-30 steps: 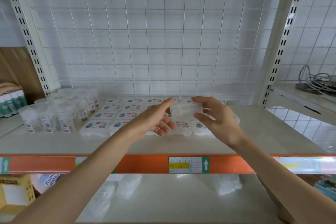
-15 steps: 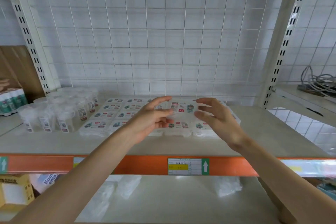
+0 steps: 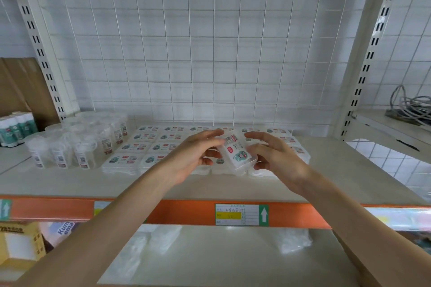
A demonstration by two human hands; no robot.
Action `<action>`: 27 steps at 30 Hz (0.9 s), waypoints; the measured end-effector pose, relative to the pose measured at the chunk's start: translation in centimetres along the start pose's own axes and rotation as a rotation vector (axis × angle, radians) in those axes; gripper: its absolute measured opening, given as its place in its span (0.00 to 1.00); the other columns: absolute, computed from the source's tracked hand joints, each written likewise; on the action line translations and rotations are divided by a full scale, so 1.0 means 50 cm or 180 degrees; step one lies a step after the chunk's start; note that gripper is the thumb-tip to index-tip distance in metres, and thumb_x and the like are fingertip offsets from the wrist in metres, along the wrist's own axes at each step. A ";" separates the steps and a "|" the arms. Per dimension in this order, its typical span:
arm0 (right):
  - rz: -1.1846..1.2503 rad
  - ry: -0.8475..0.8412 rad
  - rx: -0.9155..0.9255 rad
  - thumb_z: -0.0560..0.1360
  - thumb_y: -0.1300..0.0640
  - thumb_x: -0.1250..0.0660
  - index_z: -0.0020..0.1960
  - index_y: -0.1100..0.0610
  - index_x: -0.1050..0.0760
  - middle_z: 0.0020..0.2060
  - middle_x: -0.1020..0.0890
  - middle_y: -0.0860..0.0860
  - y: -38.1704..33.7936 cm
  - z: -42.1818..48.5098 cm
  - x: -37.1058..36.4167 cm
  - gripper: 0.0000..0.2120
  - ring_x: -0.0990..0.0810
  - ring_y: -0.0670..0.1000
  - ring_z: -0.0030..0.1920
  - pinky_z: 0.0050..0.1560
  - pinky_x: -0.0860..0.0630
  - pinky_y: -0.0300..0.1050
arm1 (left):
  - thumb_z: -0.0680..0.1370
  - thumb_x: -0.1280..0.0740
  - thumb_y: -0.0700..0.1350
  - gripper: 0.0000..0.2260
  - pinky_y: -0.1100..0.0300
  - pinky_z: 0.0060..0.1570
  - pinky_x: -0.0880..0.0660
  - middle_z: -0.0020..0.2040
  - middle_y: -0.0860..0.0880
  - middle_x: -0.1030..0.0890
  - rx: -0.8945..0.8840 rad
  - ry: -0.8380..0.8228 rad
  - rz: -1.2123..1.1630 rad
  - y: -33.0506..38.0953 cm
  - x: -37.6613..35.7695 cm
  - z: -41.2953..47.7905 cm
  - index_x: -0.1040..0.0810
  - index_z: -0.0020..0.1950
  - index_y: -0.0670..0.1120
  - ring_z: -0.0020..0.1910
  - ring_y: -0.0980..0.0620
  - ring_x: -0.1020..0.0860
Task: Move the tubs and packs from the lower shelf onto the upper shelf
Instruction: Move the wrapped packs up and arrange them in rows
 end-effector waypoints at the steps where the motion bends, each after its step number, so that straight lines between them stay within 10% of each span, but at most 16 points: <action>1: 0.0048 0.0031 0.0008 0.77 0.62 0.34 0.64 0.51 0.26 0.49 0.17 0.56 0.001 0.000 0.002 0.17 0.20 0.48 0.42 0.46 0.24 0.45 | 0.80 0.33 0.47 0.13 0.58 0.47 0.27 0.52 0.48 0.15 -0.0007 -0.0007 0.0068 0.000 -0.003 -0.001 0.22 0.64 0.51 0.47 0.53 0.19; 10: -0.0099 0.0080 0.0024 0.74 0.65 0.30 0.68 0.57 0.33 0.54 0.18 0.56 0.019 0.001 -0.001 0.24 0.16 0.52 0.49 0.46 0.21 0.43 | 0.77 0.29 0.42 0.21 0.59 0.44 0.24 0.52 0.46 0.15 0.0074 -0.0041 0.0260 -0.011 -0.044 0.004 0.29 0.68 0.51 0.49 0.48 0.17; 16: -0.1713 0.0341 0.0942 0.66 0.50 0.21 0.65 0.44 0.30 0.61 0.27 0.39 -0.041 -0.030 0.035 0.31 0.27 0.37 0.60 0.55 0.29 0.31 | 0.79 0.32 0.44 0.11 0.60 0.40 0.26 0.43 0.50 0.18 0.0051 0.0005 0.0229 -0.014 -0.041 0.015 0.21 0.61 0.51 0.41 0.53 0.22; 23: -0.2292 0.0517 0.1583 0.65 0.52 0.20 0.56 0.40 0.27 0.54 0.26 0.34 -0.065 -0.063 0.054 0.25 0.28 0.36 0.55 0.56 0.37 0.23 | 0.81 0.35 0.47 0.10 0.61 0.40 0.26 0.55 0.41 0.19 -0.0026 -0.0110 0.0435 -0.008 -0.086 0.028 0.19 0.61 0.52 0.44 0.51 0.24; 27: -0.2176 0.0629 0.1544 0.64 0.49 0.20 0.56 0.40 0.25 0.55 0.22 0.38 -0.051 -0.066 0.091 0.24 0.26 0.40 0.58 0.59 0.33 0.30 | 0.81 0.36 0.52 0.15 0.65 0.46 0.27 0.53 0.52 0.21 -0.0418 0.0139 0.1243 0.022 -0.110 0.027 0.26 0.68 0.54 0.46 0.60 0.23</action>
Point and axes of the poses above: each hand's wrist, its own z-axis towards the middle knuckle, its own x-axis out of the back of the hand, y = z × x, the point moved 10 cm from there along z, towards the middle knuckle
